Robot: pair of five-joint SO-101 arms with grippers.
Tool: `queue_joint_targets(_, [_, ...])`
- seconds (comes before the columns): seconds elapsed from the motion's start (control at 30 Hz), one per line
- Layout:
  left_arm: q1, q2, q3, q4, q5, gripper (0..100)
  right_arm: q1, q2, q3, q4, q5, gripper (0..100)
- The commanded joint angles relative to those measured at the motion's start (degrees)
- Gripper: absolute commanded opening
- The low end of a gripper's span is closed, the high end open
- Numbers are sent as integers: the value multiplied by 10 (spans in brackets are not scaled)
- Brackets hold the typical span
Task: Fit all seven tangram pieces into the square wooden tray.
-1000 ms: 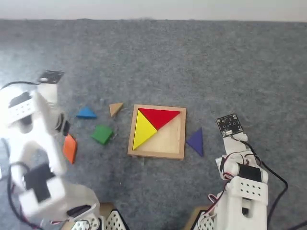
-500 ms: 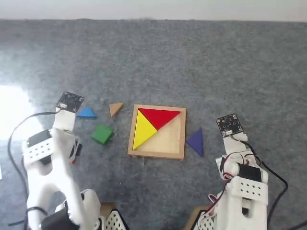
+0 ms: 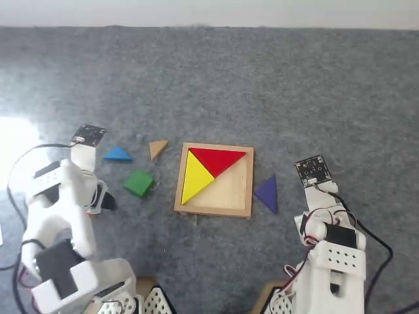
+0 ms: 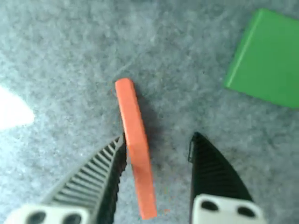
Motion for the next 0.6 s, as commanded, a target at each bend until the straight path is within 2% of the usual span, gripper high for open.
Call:
queue_joint_targets(0.0, [-36, 9, -22, 2, -26, 195, -5, 0, -3, -10, 4, 216])
queue_joint_targets(0.4, [-139, 23, -148, 6, -32, 160, -5, 0, -3, -10, 4, 216])
queue_joint_targets(0.57, [-141, 25, -166, 42, -47, 160, -5, 0, -3, -10, 4, 216])
